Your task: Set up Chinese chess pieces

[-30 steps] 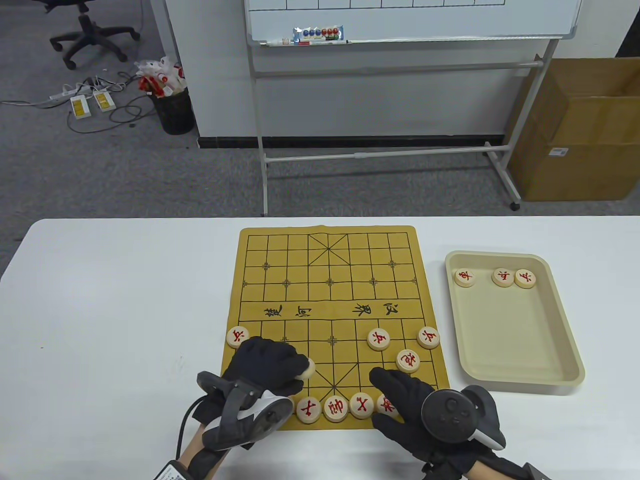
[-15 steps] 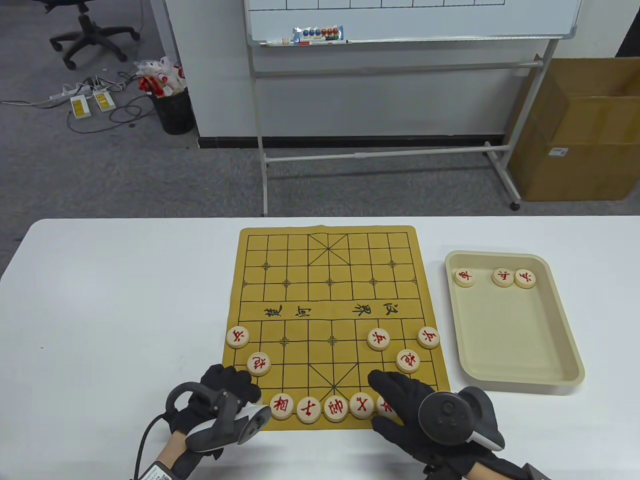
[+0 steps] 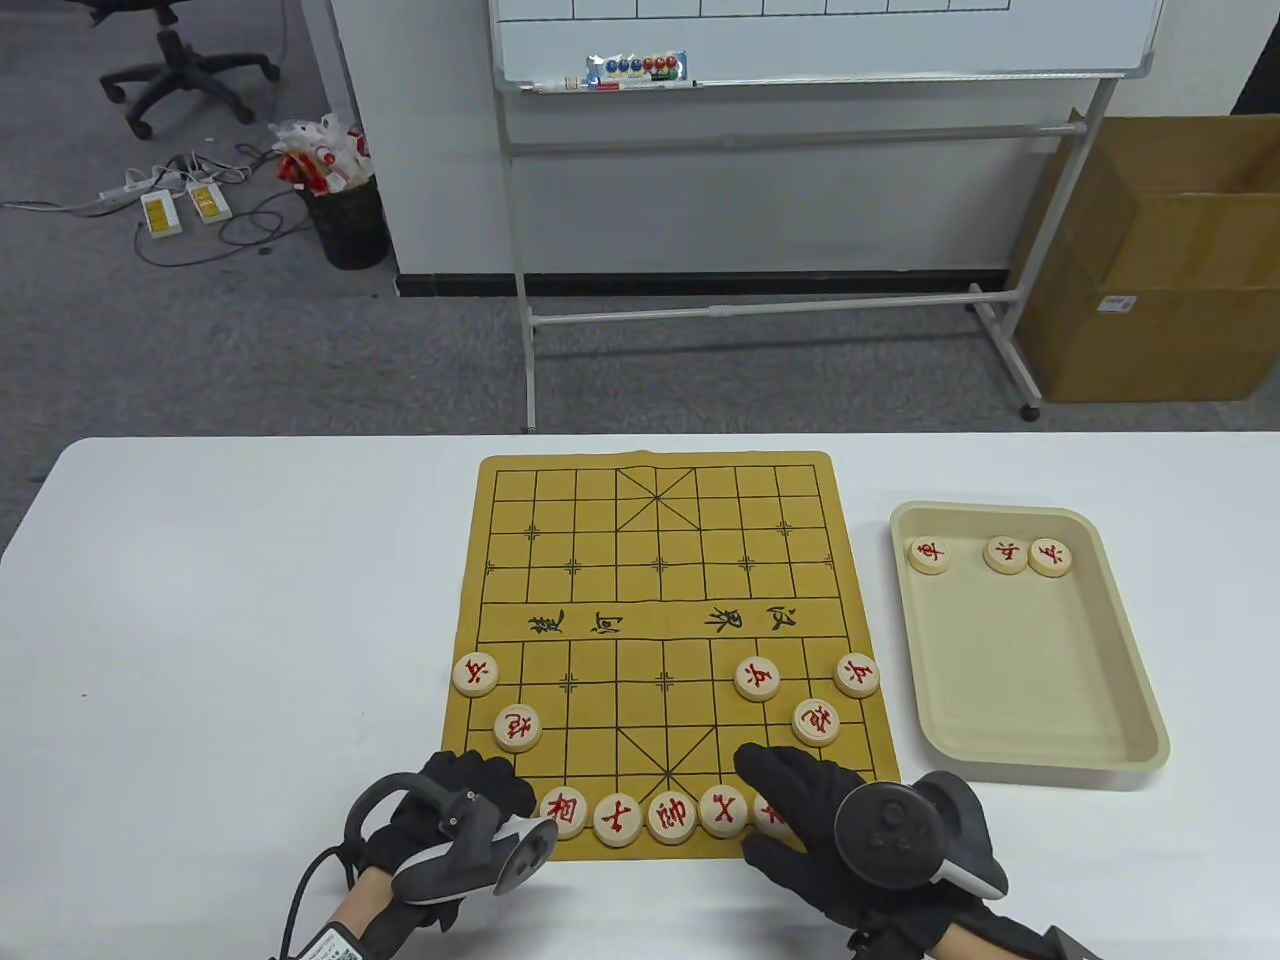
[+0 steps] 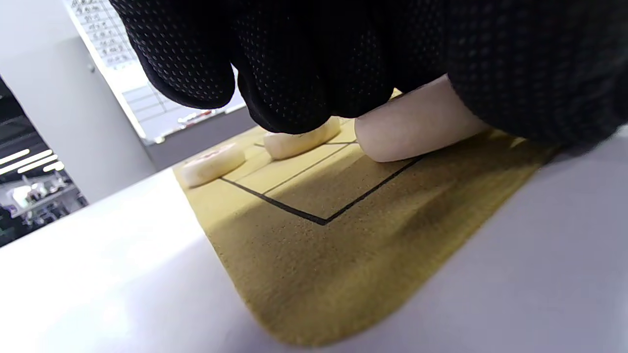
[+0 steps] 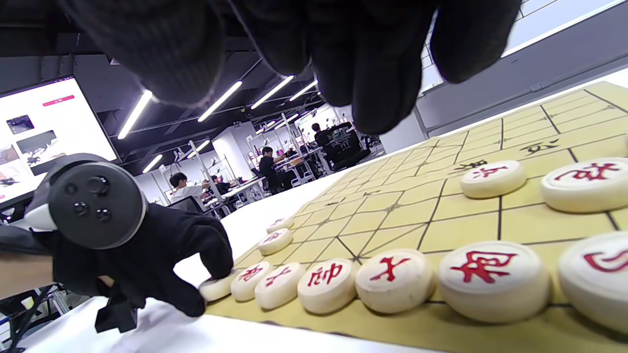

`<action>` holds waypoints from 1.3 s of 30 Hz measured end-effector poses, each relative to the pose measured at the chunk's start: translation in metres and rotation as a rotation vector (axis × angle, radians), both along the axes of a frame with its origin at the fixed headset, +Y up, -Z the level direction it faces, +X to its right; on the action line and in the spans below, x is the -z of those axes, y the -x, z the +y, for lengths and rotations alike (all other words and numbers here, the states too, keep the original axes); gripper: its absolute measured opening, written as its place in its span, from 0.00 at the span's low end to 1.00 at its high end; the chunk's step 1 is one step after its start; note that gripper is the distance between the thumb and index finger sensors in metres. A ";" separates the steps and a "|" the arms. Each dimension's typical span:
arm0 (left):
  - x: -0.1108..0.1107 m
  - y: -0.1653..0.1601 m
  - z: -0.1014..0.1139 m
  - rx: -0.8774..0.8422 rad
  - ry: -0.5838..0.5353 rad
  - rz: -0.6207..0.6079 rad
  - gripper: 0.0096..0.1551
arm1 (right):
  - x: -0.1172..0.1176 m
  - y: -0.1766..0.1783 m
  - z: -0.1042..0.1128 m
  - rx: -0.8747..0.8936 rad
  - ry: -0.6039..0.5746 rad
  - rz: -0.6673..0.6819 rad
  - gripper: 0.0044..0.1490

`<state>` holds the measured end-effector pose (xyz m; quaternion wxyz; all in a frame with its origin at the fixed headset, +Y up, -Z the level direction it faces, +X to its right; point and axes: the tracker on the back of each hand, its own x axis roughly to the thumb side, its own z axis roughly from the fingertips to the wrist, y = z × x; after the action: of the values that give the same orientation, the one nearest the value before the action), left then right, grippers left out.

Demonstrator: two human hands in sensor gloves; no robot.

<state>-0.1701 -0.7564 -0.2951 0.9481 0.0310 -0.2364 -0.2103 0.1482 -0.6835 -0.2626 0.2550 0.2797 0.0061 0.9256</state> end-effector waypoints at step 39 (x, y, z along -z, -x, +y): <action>-0.009 -0.071 0.062 -0.627 -0.006 -0.084 0.46 | 0.067 -0.065 0.058 0.052 -0.130 -0.324 0.49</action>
<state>-0.0986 -0.6943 -0.2860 0.9561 0.1137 -0.2537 0.0928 0.2135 -0.6260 -0.3299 0.2582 0.1426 -0.1020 0.9501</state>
